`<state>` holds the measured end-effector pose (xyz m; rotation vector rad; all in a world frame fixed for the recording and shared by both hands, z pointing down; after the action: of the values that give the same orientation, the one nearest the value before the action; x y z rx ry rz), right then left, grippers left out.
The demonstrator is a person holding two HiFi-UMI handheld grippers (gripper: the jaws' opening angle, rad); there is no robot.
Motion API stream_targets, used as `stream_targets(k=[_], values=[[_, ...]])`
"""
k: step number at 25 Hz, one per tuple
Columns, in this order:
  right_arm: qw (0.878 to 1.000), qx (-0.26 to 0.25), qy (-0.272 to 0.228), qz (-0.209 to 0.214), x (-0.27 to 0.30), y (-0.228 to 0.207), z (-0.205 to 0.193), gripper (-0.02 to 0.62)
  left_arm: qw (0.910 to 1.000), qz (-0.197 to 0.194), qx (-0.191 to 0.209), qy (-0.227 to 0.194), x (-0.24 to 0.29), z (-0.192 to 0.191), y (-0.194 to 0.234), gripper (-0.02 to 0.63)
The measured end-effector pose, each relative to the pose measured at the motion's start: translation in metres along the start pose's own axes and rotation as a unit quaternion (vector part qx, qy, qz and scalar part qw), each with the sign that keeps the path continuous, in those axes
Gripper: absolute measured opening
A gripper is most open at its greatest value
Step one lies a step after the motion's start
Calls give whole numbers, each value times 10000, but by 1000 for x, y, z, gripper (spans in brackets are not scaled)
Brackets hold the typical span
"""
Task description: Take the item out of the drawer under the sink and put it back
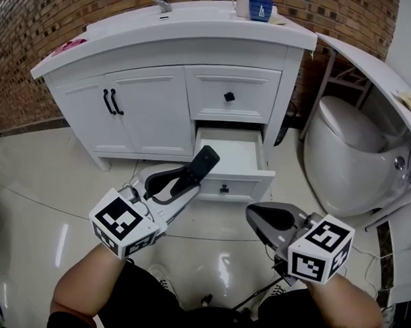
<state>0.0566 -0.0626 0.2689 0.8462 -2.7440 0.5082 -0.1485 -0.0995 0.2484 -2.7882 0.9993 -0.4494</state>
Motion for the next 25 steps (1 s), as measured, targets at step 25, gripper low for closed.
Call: stream_targets(k=[25], values=[[9994,324,6,140,-5,-25,-2,3,9808,-78,1303,1448,143,-12,66,166]])
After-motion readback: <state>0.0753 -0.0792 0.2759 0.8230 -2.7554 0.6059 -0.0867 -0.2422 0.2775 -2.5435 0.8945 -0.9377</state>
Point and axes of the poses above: the fingertips, and each gripper's own axes: x forward along the fingers, y to its left, z out of its top, the point moved 7 cm from there along -x, backward along the fingers, and after that the axes turned 2 degrees about x, right-handed, at the moved point
